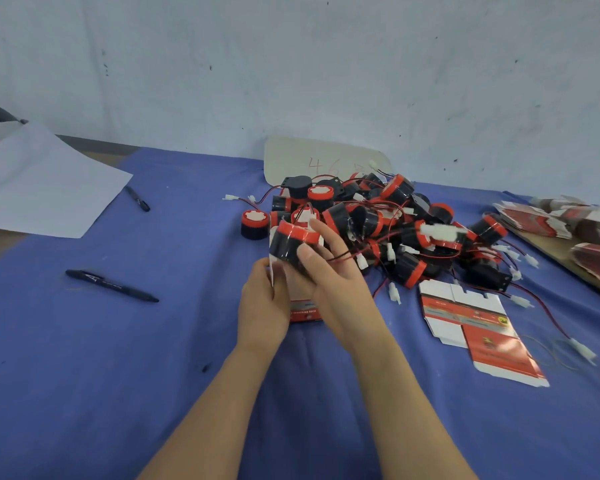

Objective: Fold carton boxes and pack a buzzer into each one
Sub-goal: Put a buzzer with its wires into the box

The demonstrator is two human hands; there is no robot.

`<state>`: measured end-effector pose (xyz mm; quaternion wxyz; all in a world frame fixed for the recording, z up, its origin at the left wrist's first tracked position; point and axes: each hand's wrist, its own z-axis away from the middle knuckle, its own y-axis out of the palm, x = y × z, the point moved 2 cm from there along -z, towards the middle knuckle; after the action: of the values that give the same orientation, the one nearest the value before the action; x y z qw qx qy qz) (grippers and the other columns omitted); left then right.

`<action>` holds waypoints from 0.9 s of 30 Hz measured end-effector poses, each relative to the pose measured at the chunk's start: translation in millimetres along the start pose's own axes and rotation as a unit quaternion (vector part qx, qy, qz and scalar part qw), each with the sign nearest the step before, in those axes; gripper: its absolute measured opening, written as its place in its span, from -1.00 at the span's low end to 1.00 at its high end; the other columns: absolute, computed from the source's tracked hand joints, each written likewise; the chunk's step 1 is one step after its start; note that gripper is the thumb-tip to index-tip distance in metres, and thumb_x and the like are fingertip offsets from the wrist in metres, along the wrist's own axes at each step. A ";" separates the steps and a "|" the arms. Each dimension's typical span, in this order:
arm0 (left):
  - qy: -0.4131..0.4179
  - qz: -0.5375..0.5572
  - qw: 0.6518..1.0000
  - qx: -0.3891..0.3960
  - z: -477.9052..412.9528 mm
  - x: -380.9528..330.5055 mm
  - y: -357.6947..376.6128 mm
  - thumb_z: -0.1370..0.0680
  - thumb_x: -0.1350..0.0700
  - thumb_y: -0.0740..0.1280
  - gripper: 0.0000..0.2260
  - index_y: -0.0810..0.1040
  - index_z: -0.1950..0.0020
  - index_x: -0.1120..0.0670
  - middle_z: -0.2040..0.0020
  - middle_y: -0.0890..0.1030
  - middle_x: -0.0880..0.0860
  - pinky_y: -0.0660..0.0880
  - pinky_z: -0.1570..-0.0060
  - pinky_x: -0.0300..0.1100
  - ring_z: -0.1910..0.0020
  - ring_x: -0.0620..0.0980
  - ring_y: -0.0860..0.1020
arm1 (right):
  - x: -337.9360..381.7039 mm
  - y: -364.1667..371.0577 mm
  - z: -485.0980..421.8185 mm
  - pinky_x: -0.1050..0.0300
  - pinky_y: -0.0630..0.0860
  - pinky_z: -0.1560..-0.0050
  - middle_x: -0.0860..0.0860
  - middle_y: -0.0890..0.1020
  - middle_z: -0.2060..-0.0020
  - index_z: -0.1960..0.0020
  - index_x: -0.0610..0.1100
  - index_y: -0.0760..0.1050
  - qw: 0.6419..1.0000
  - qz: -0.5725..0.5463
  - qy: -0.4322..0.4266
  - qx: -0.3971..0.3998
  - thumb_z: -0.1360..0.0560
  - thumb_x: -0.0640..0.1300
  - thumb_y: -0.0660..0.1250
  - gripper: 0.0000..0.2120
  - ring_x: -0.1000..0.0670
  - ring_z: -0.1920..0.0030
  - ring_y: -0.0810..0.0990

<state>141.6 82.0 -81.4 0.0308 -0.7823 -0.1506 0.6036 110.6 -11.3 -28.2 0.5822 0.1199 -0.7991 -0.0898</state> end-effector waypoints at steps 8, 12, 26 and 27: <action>0.004 -0.016 1.000 0.012 0.4 -0.5 0.2 -0.66 0.05 0.09 -0.84 0.35 0.12 -0.10 0.17 0.50 -0.14 0.34 0.35 -0.36 0.18 -0.15 0.50 | -9.2 -5.5 -5.6 0.28 0.52 -0.07 0.12 0.61 -0.06 -0.16 -0.07 0.48 0.978 0.147 -0.065 -0.131 -0.47 -0.28 0.41 -0.69 0.15 -0.10 0.59; -0.020 0.022 0.999 0.033 1.6 -3.2 1.5 -0.66 0.06 0.08 -0.86 0.42 -0.07 -0.06 0.08 0.54 -0.15 0.48 0.19 -0.28 0.08 -0.17 0.53 | -6.7 -22.4 -7.6 0.34 0.51 -0.02 0.12 0.61 -0.03 -0.12 -0.01 0.49 0.966 0.134 -0.049 -0.216 -0.47 -0.16 0.43 -0.75 0.21 -0.04 0.58; -0.166 0.178 0.970 -0.008 -4.6 0.9 -10.9 -0.60 0.25 0.16 -0.81 0.52 -0.08 0.03 -0.11 0.60 0.02 0.57 -0.04 -0.04 -0.11 0.03 0.56 | -3.5 -56.0 -2.9 0.10 0.64 0.15 -0.13 0.65 0.00 -0.02 -0.15 0.54 0.928 -0.202 0.122 -0.288 -0.54 0.02 0.34 -0.76 -0.12 0.03 0.66; -0.163 0.169 0.972 -0.010 -4.0 0.5 -10.4 -0.60 0.24 0.15 -0.79 0.55 -0.05 0.03 -0.10 0.60 0.05 0.57 0.02 -0.07 -0.08 0.04 0.57 | -1.5 -53.1 -3.6 0.16 0.63 0.18 -0.07 0.68 0.10 0.03 -0.14 0.55 0.951 -0.125 0.103 -0.263 -0.53 0.01 0.35 -0.80 -0.06 0.12 0.68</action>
<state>143.5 92.6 -78.3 -0.1044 -0.6874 -0.0255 0.7183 119.1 -61.6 -43.5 0.6561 0.0701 -0.6619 -0.3557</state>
